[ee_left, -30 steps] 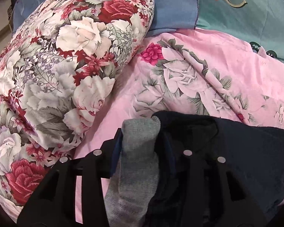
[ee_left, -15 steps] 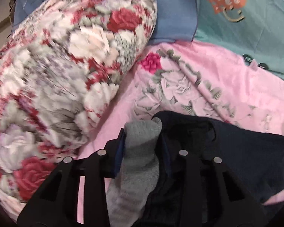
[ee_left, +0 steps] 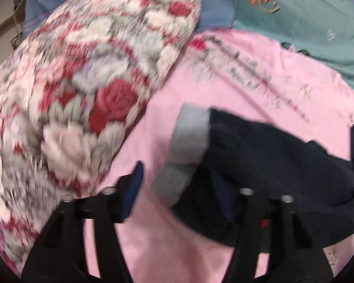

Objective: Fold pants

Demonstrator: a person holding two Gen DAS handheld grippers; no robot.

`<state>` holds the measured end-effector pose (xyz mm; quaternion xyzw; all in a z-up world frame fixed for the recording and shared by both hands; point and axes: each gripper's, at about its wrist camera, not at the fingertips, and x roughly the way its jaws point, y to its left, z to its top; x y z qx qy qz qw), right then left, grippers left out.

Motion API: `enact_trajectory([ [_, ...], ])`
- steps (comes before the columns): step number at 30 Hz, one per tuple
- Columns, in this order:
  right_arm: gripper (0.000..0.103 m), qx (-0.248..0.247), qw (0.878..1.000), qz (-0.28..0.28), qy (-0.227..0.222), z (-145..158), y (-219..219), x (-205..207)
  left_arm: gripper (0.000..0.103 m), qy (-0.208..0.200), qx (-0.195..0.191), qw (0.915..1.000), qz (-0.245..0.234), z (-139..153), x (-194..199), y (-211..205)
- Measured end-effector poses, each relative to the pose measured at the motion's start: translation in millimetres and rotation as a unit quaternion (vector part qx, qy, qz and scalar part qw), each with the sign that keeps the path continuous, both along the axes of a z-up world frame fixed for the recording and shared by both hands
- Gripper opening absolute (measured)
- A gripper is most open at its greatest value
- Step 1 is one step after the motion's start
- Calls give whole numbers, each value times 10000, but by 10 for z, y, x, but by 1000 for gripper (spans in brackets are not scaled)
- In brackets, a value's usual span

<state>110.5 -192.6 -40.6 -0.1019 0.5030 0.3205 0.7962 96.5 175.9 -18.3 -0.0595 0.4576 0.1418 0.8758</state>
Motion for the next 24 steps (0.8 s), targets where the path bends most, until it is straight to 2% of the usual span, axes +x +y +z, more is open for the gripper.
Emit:
enact_trajectory([
  [1, 20, -275, 9995, -84, 156, -170, 31, 32, 75, 111, -83, 9999, 74, -52, -30, 20],
  [4, 30, 109, 9990, -250, 342, -177, 3, 69, 79, 324, -489, 9979, 263, -120, -170, 123],
  [5, 30, 188, 9987, -315, 359, -134, -12, 78, 81, 342, -579, 9971, 363, -102, -226, 166],
  [7, 32, 436, 9977, -487, 172, 21, -75, 75, 82, 256, -672, 9963, 480, -38, -319, 222],
  [11, 58, 854, 9888, -1147, -427, 284, -238, 97, 82, 280, -788, 9956, 429, 48, -354, 182],
  [13, 59, 884, 9819, -1510, -727, 322, -321, 121, 82, 376, -894, 9948, 324, 64, -300, 112],
  [15, 59, 946, 9747, -1851, -823, 291, -418, 190, 82, 502, -1171, 9916, 245, 37, -212, 55],
  [17, 73, 609, 9689, -2223, -899, 189, -504, 246, 82, 683, -1320, 9886, 245, -27, -76, -6],
  [18, 73, 493, 9664, -2344, -935, 134, -548, 250, 80, 723, -1370, 9875, 273, -53, -28, -23],
  [20, 73, 427, 9650, -2421, -915, 65, -654, 244, 69, 776, -1456, 9858, 324, -96, 64, -51],
  [22, 73, 506, 9623, -2504, -934, 76, -794, 215, 48, 871, -1507, 9840, 380, -152, 149, -79],
  [24, 73, 519, 9590, -2600, -1004, 131, -847, 204, 36, 968, -1622, 9812, 400, -204, 213, -99],
])
